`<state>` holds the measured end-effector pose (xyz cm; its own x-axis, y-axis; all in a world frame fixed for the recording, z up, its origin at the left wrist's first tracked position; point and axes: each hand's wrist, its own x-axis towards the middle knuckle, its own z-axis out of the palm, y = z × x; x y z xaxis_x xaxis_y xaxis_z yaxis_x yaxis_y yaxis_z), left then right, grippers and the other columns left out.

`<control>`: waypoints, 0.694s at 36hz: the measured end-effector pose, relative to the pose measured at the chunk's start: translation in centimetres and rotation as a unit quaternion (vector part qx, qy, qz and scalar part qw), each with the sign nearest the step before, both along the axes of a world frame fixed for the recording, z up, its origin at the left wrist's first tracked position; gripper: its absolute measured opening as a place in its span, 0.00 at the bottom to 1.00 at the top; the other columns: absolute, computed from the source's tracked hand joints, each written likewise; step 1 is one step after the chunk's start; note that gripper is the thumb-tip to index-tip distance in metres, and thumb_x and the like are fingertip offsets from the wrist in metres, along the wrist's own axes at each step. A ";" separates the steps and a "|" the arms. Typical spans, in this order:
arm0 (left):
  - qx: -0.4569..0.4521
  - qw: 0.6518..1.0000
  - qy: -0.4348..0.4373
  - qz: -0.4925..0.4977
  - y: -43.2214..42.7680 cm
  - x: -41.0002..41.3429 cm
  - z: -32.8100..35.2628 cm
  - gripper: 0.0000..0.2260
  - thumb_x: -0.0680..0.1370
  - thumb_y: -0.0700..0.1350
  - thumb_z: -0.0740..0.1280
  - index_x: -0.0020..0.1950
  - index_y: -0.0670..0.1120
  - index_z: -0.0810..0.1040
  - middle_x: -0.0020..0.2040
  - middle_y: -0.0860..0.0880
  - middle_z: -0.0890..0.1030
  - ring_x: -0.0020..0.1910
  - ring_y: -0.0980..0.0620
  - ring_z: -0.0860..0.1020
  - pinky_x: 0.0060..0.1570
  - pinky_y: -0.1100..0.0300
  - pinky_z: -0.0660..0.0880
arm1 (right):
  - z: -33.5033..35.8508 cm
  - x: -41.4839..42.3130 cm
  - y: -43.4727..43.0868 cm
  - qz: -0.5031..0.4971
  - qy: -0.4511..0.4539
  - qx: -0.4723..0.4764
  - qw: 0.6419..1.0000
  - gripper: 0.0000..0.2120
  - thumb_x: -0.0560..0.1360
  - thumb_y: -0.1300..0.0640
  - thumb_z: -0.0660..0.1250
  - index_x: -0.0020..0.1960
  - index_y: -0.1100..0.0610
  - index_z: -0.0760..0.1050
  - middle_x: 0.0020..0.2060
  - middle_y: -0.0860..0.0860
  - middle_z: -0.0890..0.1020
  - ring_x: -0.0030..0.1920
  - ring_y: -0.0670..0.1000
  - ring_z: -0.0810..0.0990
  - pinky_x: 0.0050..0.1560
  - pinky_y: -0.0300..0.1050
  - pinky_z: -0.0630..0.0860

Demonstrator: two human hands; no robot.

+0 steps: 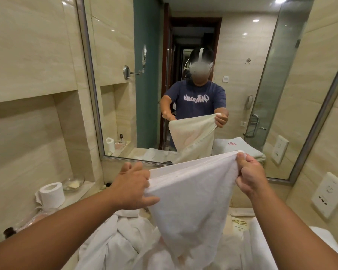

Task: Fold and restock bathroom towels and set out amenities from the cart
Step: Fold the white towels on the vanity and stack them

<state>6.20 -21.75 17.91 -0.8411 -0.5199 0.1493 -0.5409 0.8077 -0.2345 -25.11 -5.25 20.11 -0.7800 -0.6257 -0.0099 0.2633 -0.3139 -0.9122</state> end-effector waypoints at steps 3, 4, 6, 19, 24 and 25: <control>-0.013 0.999 -0.026 0.030 0.1 -0.1 0.7 0.27 0.72 0.74 0.59 0.45 0.53 0.82 0.52 0.56 0.68 0.56 0.52 0.62 0.60 0.49 0.60 | 0.7 0.7 0.2 0.017 0.020 0.003 1.000 0.14 0.84 0.55 0.63 0.58 0.66 0.78 0.54 0.59 0.79 0.55 0.55 0.76 0.68 0.57 0.74; -0.017 0.998 -0.037 0.049 0.2 -0.2 0.7 0.28 0.72 0.74 0.60 0.48 0.53 0.83 0.55 0.54 0.67 0.59 0.51 0.61 0.61 0.48 0.59 | 0.9 0.9 0.2 0.021 0.023 0.002 1.000 0.14 0.84 0.55 0.63 0.58 0.66 0.78 0.53 0.59 0.79 0.55 0.56 0.75 0.68 0.58 0.74; -0.016 0.994 -0.039 0.100 0.5 -0.5 0.6 0.31 0.72 0.76 0.60 0.54 0.53 0.84 0.62 0.51 0.65 0.64 0.48 0.59 0.62 0.46 0.57 | 1.3 1.3 0.3 0.018 0.018 -0.003 1.000 0.13 0.85 0.55 0.62 0.54 0.64 0.79 0.52 0.59 0.79 0.55 0.56 0.75 0.65 0.56 0.75; 0.297 0.914 0.236 0.143 5.1 -0.2 2.7 0.12 0.84 0.49 0.66 0.40 0.56 0.76 0.40 0.52 0.79 0.39 0.51 0.79 0.36 0.58 0.72 | 3.3 0.8 3.7 -0.032 0.103 0.069 0.992 0.17 0.85 0.48 0.57 0.65 0.56 0.75 0.59 0.54 0.79 0.59 0.53 0.78 0.67 0.56 0.75; 0.303 0.853 0.386 0.175 7.4 0.1 4.5 0.11 0.85 0.47 0.63 0.47 0.50 0.82 0.40 0.47 0.84 0.30 0.49 0.84 0.30 0.58 0.75 | 4.0 2.0 6.2 -0.006 0.207 0.115 0.972 0.13 0.87 0.48 0.54 0.58 0.52 0.74 0.55 0.52 0.77 0.57 0.52 0.75 0.67 0.56 0.72; 0.301 0.842 0.410 0.178 7.9 0.3 4.8 0.10 0.85 0.47 0.64 0.48 0.50 0.83 0.39 0.47 0.84 0.30 0.49 0.84 0.27 0.59 0.76 | 4.3 2.5 7.0 0.004 0.224 0.123 0.967 0.14 0.87 0.46 0.55 0.61 0.54 0.73 0.56 0.52 0.77 0.59 0.53 0.75 0.67 0.55 0.73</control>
<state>6.49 -13.86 22.71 -0.3585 -0.9065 0.2231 -0.5541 0.3989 0.7306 -22.65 1.77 24.36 -0.7355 -0.6538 0.1778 -0.1732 -0.0723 -0.9822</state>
